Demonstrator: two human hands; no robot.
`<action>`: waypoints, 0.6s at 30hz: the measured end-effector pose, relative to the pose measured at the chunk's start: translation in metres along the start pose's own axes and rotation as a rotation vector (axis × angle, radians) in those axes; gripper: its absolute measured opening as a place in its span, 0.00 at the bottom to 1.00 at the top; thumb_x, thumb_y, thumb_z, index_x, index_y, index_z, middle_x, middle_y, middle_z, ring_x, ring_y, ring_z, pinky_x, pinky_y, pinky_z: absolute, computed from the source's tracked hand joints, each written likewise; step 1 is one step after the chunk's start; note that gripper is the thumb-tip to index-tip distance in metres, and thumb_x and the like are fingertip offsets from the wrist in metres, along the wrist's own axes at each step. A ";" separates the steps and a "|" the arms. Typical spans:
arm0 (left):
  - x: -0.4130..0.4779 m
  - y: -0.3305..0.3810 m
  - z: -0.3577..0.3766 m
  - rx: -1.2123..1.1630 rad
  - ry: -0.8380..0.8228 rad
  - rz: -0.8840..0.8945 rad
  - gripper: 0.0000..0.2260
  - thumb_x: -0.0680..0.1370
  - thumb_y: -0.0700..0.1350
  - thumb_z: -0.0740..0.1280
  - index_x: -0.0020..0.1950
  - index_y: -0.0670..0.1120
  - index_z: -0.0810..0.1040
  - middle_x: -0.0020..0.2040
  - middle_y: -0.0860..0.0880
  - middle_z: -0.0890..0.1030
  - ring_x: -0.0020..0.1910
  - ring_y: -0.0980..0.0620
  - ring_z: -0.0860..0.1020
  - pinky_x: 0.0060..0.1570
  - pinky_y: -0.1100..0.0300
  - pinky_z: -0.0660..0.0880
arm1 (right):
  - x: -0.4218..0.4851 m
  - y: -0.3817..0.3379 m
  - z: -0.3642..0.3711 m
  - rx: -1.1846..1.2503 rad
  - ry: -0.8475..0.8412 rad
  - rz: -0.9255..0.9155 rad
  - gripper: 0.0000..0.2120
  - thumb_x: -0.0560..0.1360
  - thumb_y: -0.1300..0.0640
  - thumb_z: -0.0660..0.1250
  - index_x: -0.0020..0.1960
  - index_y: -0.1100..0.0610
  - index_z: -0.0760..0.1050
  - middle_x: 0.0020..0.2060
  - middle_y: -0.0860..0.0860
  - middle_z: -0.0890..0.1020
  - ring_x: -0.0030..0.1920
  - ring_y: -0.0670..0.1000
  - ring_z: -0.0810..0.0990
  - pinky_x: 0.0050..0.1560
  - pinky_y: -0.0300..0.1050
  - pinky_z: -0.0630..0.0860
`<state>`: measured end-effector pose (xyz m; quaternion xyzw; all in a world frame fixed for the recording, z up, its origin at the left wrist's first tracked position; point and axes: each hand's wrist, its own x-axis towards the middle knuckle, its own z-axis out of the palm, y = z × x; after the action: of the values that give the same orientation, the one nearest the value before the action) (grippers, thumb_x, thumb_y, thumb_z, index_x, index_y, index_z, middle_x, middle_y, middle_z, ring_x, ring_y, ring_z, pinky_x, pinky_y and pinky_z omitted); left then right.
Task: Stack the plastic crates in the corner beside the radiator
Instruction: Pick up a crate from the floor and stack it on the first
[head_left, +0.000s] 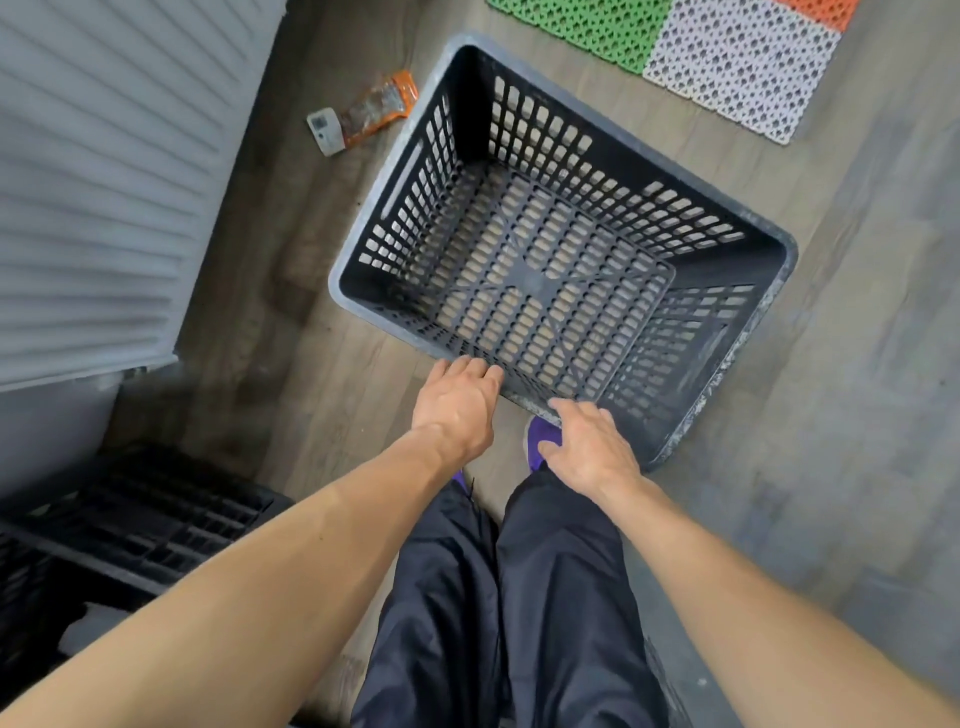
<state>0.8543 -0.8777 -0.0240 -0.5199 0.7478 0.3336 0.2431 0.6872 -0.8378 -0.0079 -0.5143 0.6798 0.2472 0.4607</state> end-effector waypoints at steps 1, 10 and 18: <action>0.004 0.000 0.003 0.021 -0.008 0.000 0.22 0.73 0.41 0.65 0.67 0.48 0.68 0.64 0.49 0.73 0.69 0.48 0.66 0.74 0.50 0.54 | 0.003 -0.001 0.003 -0.009 -0.002 -0.008 0.28 0.79 0.51 0.63 0.76 0.50 0.59 0.70 0.52 0.68 0.71 0.55 0.62 0.66 0.53 0.68; 0.054 -0.004 0.024 0.210 0.001 0.002 0.15 0.76 0.41 0.61 0.61 0.54 0.73 0.56 0.53 0.79 0.59 0.48 0.75 0.61 0.54 0.63 | 0.053 -0.003 0.033 -0.058 0.035 -0.041 0.28 0.79 0.56 0.62 0.76 0.47 0.59 0.67 0.53 0.71 0.67 0.58 0.68 0.63 0.54 0.70; 0.053 -0.006 0.017 0.323 0.012 0.064 0.16 0.80 0.41 0.56 0.64 0.55 0.73 0.57 0.51 0.79 0.59 0.48 0.75 0.57 0.55 0.65 | 0.056 0.002 0.030 -0.078 0.034 -0.052 0.28 0.80 0.56 0.62 0.77 0.46 0.58 0.66 0.54 0.72 0.66 0.59 0.71 0.65 0.55 0.70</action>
<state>0.8417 -0.8990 -0.0739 -0.4520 0.8093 0.2135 0.3086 0.6940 -0.8396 -0.0712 -0.5533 0.6638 0.2530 0.4349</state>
